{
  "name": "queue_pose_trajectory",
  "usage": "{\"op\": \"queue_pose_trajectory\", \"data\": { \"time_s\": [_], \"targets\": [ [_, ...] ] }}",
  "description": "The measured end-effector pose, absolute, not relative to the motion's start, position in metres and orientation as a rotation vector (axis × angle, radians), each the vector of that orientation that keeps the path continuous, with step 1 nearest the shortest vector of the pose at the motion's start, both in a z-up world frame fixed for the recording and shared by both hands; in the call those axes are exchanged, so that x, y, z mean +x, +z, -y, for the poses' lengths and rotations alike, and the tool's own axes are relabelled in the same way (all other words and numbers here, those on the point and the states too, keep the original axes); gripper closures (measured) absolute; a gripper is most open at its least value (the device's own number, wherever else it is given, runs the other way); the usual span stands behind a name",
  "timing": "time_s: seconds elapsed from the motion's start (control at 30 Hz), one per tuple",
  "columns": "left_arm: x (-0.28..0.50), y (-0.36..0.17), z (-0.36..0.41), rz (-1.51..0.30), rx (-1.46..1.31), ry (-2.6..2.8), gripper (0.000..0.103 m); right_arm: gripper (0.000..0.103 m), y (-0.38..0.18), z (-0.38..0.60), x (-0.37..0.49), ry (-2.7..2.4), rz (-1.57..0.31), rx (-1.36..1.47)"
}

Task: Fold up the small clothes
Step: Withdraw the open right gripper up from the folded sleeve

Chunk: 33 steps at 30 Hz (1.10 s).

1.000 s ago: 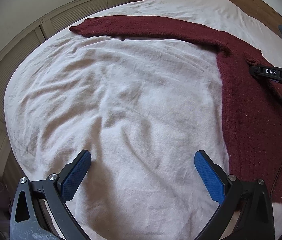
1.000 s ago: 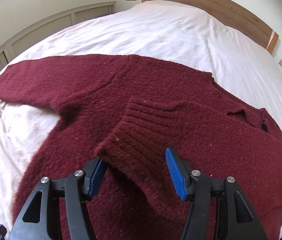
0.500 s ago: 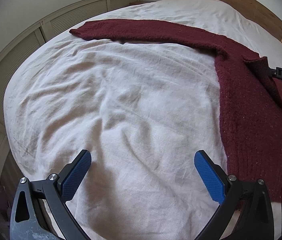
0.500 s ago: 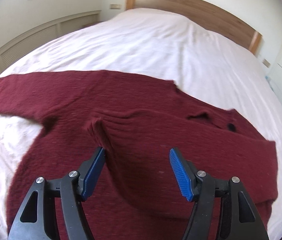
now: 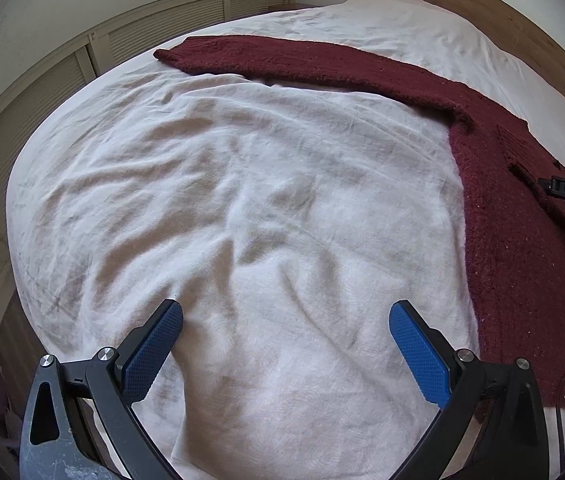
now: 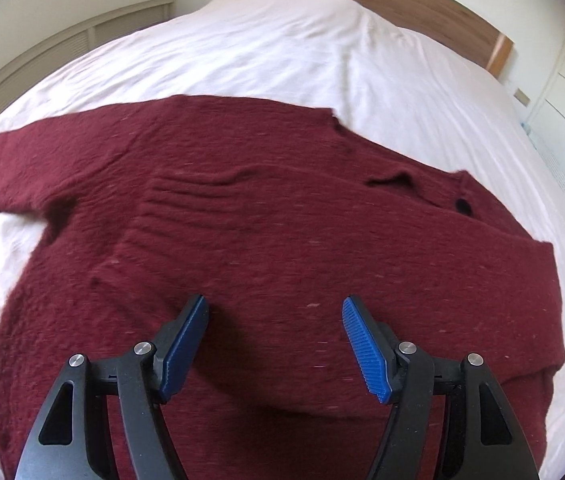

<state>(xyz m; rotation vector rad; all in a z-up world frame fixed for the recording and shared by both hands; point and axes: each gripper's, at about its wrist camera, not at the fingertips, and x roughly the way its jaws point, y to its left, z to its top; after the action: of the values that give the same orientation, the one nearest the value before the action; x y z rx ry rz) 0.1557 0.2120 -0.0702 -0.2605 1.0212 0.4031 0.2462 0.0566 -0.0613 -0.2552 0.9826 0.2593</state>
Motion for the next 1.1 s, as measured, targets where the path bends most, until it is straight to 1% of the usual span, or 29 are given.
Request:
{"op": "queue_pose_trajectory", "data": {
  "time_s": [0.4,0.73,1.1],
  "targets": [
    [0.159,-0.061,-0.247,-0.975,-0.293,0.461,0.001,0.030,-0.048,-0.093,0.223,0.417,-0.958,-0.243],
    [0.177,-0.050,-0.260,-0.933,-0.316,0.439,0.001,0.029,-0.040,-0.086,0.206,0.407,-0.931,-0.280],
    [0.227,-0.038,-0.293,-0.895,-0.331,0.403,0.001,0.029,-0.034,-0.081,0.194,0.427,-0.893,-0.317]
  ]
}}
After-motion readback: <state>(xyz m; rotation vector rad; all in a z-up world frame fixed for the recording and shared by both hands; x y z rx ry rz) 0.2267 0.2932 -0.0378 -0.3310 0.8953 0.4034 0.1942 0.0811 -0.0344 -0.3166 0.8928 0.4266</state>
